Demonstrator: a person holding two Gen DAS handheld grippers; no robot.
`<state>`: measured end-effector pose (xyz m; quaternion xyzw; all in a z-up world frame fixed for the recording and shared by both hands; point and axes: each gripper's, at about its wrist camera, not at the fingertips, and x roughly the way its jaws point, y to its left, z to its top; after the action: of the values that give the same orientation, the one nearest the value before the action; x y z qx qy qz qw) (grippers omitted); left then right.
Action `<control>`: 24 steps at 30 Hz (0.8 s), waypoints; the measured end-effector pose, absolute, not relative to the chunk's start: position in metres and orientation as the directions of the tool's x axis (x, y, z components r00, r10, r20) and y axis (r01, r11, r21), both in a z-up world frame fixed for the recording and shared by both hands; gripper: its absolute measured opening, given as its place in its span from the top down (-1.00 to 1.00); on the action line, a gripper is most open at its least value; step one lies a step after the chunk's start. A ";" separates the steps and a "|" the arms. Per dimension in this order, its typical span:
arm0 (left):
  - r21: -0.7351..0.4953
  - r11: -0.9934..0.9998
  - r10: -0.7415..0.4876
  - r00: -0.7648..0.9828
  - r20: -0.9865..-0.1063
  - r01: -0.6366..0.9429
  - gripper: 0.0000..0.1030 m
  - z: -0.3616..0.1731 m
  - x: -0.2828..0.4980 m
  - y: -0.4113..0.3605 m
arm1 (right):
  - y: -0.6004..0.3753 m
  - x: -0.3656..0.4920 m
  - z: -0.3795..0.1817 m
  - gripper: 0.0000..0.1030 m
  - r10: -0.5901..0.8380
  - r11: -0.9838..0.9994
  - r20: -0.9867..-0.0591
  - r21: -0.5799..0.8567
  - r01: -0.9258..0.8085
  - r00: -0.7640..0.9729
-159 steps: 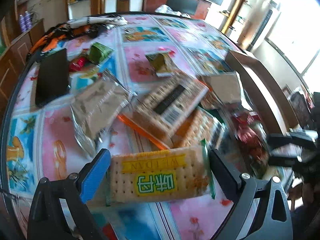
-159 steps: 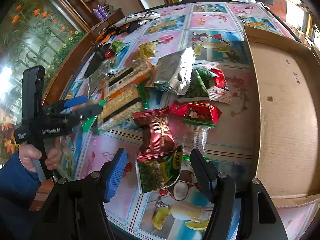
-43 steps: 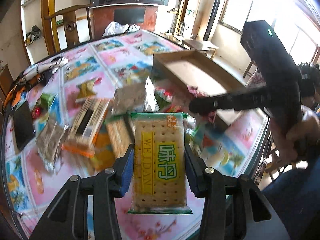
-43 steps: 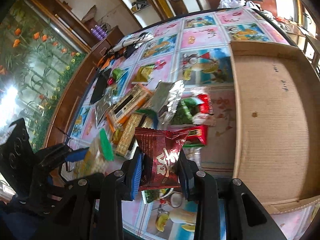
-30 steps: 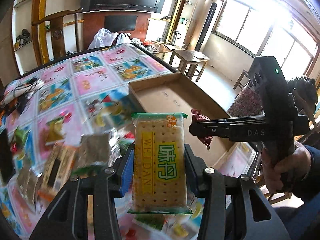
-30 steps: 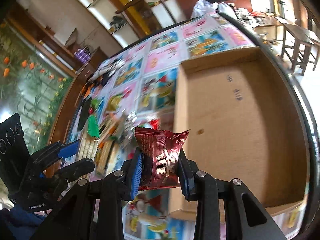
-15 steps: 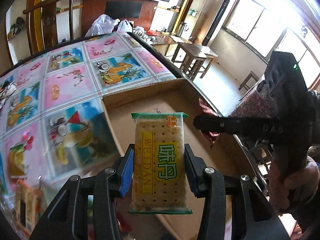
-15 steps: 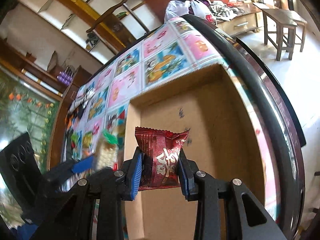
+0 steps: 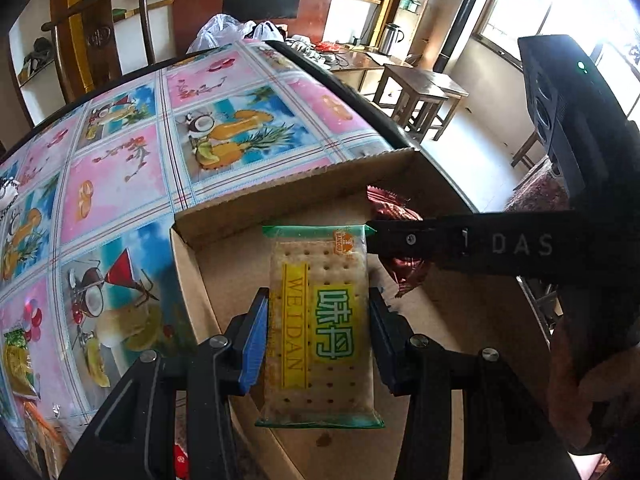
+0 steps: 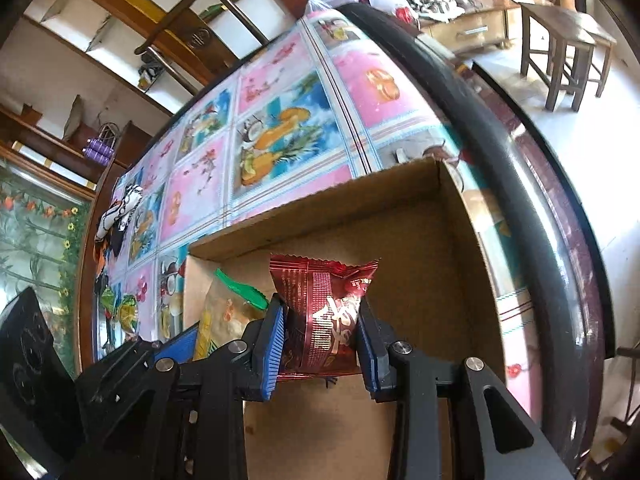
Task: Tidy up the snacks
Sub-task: 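Carry the cracker pack and red candy bag into the cardboard box and release both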
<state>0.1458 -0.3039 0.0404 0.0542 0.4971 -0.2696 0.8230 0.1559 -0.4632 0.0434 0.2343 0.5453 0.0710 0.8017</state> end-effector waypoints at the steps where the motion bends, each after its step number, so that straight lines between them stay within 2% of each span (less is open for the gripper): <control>1: -0.181 0.851 -0.388 0.358 -0.849 0.493 0.13 0.039 0.146 -0.303 | -0.463 0.158 0.042 0.31 0.365 0.883 -0.844 0.447 0.142 0.392; 11: -0.163 0.861 -0.361 0.351 -0.864 0.482 0.12 0.029 0.141 -0.304 | -0.458 0.163 0.035 0.31 0.351 0.897 -0.861 0.422 0.130 0.368; 19: -0.119 0.863 -0.338 0.386 -0.858 0.490 0.04 0.036 0.133 -0.303 | -0.463 0.152 0.049 0.30 0.351 0.892 -0.845 0.433 0.131 0.404; 21: -0.100 0.862 -0.333 0.407 -0.851 0.497 -0.04 0.042 0.127 -0.301 | -0.463 0.146 0.055 0.30 0.346 0.894 -0.841 0.430 0.126 0.416; 24: -0.056 0.862 -0.319 0.454 -0.832 0.503 -0.07 0.053 0.117 -0.297 | -0.458 0.132 0.070 0.14 0.343 0.899 -0.827 0.427 0.101 0.445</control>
<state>0.1165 -0.2967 0.0535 0.0994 0.4627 -0.2428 0.8468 0.1322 -0.4582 0.0696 0.2126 0.5215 0.0735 0.8231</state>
